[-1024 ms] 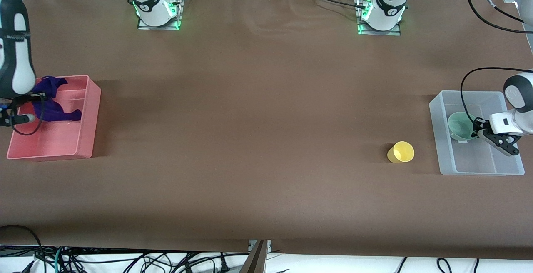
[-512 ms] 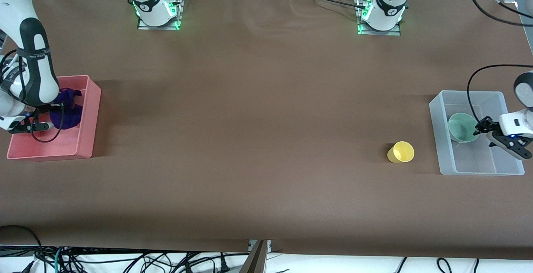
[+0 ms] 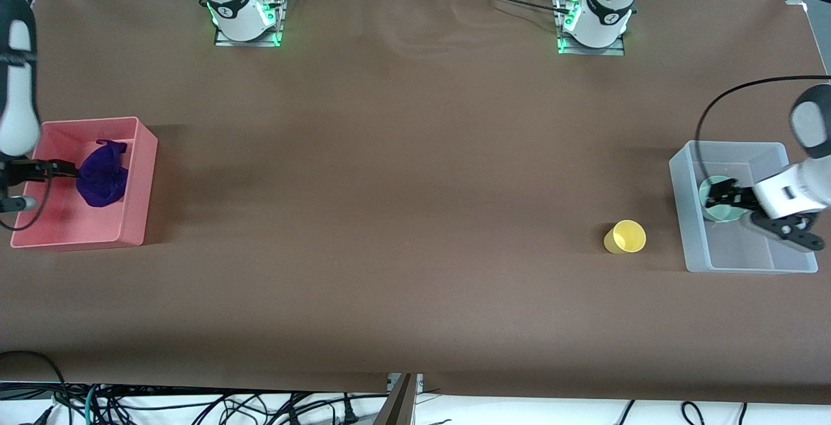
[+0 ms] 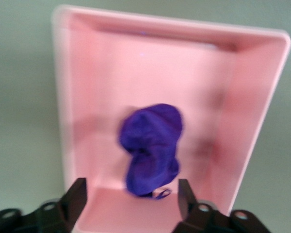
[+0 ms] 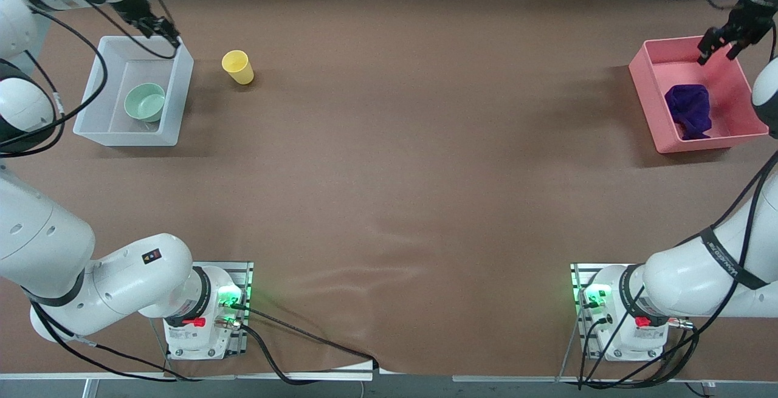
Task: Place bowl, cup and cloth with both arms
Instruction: 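Release the cloth with the right gripper while the left gripper reaches the cup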
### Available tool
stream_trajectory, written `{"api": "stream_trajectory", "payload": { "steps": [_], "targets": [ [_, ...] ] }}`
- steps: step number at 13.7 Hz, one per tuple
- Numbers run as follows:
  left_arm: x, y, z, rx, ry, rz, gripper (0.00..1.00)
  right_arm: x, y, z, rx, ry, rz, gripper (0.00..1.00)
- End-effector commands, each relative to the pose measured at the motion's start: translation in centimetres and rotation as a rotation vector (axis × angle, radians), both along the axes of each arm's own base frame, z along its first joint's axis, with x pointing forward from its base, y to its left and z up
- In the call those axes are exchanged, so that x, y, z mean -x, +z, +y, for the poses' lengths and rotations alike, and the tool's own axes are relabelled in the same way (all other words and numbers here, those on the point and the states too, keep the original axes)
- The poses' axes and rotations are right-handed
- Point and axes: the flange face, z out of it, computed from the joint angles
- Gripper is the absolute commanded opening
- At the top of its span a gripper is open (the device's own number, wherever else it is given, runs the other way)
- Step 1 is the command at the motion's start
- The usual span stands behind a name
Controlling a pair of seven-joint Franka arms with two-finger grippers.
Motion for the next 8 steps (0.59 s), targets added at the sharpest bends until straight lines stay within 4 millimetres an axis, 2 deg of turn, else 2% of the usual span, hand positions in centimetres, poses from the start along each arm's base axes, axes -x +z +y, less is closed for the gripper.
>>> {"api": "stream_trajectory", "payload": {
  "steps": [1, 2, 3, 6, 7, 8],
  "targets": [
    [-1.4, -4.4, -5.0, 0.009, 0.171, 0.046, 1.00, -1.1, 5.1, 6.1, -0.053, 0.054, -0.037, 1.00],
    [-2.9, -5.0, -5.6, 0.018, 0.215, 0.034, 1.00, -1.1, 6.4, 8.1, -0.048, 0.031, -0.048, 1.00],
    [-3.6, -5.9, -5.3, 0.028, 0.239, 0.039, 1.00, -1.1, 7.4, 10.3, -0.046, 0.004, -0.047, 1.00],
    [-4.2, -9.3, -5.2, 0.049, 0.273, 0.077, 0.94, -0.1, 11.8, 16.3, -0.033, -0.035, -0.068, 1.00],
    [-4.3, -10.0, -5.2, 0.057, 0.285, 0.085, 0.90, 0.4, 13.5, 18.0, -0.038, -0.033, -0.088, 1.00],
    [-4.3, -10.8, -5.3, 0.055, 0.290, 0.096, 0.80, 1.2, 15.9, 19.4, -0.044, -0.012, -0.121, 1.00]
  ]
}}
